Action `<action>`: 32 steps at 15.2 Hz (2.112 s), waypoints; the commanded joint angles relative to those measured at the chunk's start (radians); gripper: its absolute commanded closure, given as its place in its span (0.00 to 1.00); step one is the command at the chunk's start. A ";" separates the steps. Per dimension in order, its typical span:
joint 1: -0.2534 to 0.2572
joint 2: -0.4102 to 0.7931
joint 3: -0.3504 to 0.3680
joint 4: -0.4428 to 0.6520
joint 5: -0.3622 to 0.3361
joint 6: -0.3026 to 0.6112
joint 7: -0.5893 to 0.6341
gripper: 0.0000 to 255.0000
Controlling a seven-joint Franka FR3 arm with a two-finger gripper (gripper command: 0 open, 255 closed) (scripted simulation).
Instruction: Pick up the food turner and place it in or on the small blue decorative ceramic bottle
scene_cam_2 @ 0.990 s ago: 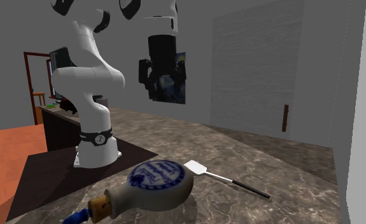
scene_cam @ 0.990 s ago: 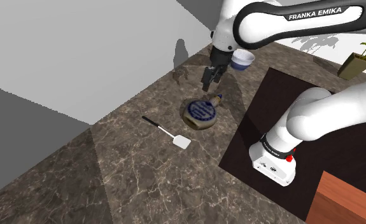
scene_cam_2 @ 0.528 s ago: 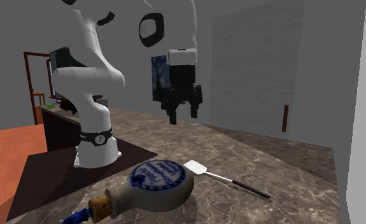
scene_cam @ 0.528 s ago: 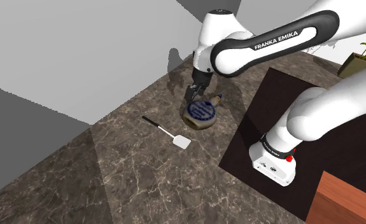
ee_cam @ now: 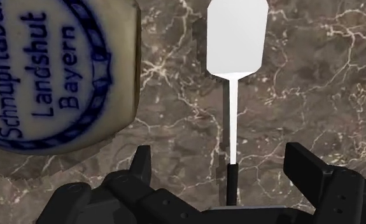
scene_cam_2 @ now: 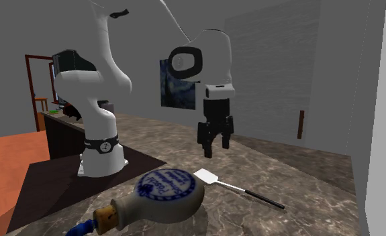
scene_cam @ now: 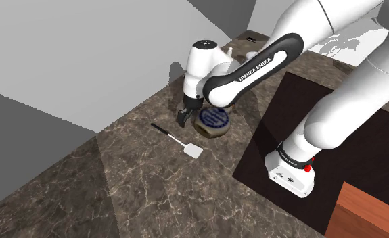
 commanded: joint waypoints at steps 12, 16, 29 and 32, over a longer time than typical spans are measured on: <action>0.122 0.399 -0.108 0.164 -0.443 0.194 0.360 0.00; 0.134 0.422 -0.125 0.170 -0.464 0.210 0.375 0.00; 0.134 0.422 -0.124 0.170 -0.464 0.210 0.375 1.00; 0.126 0.408 -0.114 0.167 -0.451 0.200 0.365 1.00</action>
